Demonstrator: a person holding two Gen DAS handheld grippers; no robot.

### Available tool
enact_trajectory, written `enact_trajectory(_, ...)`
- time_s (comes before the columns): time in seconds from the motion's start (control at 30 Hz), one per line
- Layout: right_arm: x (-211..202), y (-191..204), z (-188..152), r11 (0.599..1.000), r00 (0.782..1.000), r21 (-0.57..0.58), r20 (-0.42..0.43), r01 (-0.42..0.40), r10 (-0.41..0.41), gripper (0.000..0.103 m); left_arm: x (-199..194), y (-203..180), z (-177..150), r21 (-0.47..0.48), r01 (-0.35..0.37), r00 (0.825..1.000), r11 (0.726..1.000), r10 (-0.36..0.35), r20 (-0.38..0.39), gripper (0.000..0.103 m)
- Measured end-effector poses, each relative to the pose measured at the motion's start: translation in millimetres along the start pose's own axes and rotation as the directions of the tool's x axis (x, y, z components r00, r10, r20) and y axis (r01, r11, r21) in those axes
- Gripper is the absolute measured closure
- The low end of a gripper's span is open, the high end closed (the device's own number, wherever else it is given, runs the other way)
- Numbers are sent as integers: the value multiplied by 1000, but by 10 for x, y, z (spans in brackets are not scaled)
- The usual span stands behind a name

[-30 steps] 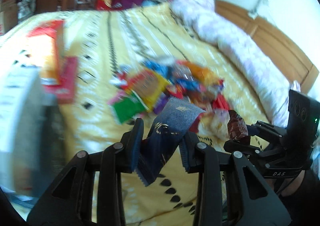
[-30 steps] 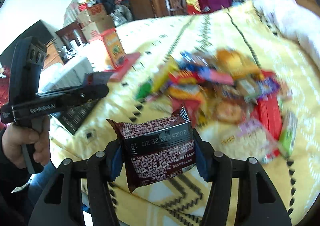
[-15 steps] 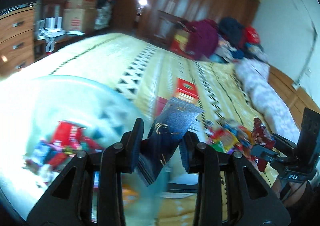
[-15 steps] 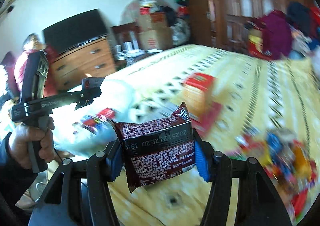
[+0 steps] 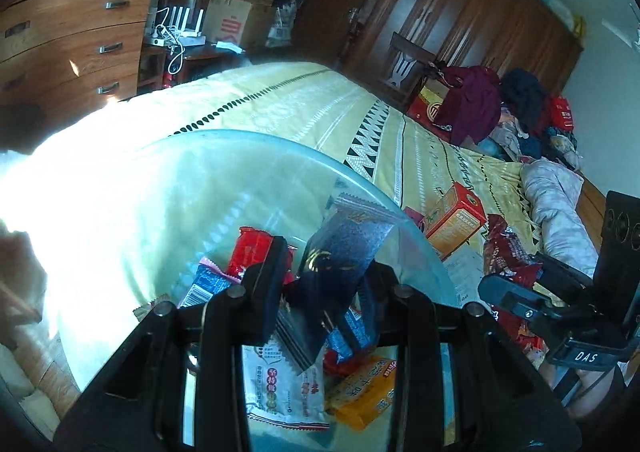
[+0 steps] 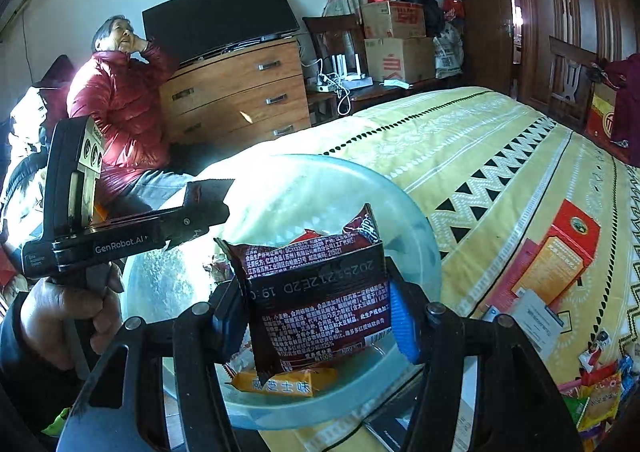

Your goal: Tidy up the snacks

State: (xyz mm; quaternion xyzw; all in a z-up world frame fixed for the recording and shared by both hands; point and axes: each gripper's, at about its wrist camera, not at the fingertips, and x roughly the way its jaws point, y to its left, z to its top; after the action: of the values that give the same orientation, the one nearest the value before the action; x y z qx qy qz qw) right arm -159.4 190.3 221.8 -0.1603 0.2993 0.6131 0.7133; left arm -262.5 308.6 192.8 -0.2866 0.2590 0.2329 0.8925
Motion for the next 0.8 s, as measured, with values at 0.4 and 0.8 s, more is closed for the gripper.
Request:
enact_trajectory(0.4,227,52,3,1000,1000,26,-20,14,-13,19,-4,152,-41,-36,-10,1000,999,10,-19,31)
enact_trajectory(0.8,-1100,-1391,-1057,911,950,300,42,283,-309,27,-49,-1034,-165,230,121,990,966,-135,48,24)
